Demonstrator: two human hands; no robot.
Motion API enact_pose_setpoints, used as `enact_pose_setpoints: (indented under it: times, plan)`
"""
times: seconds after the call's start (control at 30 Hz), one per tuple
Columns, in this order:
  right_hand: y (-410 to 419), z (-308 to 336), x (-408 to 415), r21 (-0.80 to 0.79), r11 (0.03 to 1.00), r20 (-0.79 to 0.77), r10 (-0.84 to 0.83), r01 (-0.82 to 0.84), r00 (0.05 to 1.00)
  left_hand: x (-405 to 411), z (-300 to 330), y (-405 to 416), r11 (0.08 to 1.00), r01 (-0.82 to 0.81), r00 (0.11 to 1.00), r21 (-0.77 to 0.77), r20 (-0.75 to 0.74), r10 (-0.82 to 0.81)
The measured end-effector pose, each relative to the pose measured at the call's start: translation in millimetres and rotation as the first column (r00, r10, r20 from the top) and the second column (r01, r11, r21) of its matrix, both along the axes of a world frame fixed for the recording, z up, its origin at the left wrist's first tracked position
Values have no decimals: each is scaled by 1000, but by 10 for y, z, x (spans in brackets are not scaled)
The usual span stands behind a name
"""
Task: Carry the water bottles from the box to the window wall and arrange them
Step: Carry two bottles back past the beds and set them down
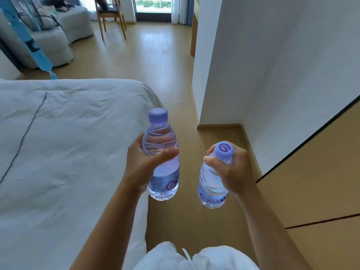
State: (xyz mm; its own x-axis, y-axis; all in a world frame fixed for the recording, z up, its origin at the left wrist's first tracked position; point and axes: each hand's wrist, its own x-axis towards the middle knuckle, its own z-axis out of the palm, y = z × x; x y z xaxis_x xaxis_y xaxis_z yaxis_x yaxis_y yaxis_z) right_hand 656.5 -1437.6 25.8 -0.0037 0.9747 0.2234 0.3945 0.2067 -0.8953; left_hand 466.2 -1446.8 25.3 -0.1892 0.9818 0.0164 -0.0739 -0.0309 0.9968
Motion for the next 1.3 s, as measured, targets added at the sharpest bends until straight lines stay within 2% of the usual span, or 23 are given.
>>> enact_pose_setpoints:
  times: [0.23,0.43,0.67,0.87,1.1,1.3]
  plan:
    - [1207,-110,-130,-26,1000,15,12,-12,1000,-147,-104,1226,1000,2,1000,-20,-31,-3]
    - [2621,-243,-74,-45,998,9,49,-49,999,-70,-215,2544,999,-28,997,-44,-70,25]
    - [4468,-160,71,-16,993,6,121,-121,993,141,-80,4144,993,-116,991,-26,-63,114]
    - [5570,-215,97,-39,993,-12,111,-111,994,121,-101,5089,983,-180,982,-28,-59,178]
    - [6687,-355,-139,-91,989,14,119,-118,993,-138,-218,6262,984,-171,985,-49,-11,171]
    - [7962,-379,-655,-77,995,17,72,-70,997,-657,-224,7683,992,-121,992,-34,30,122]
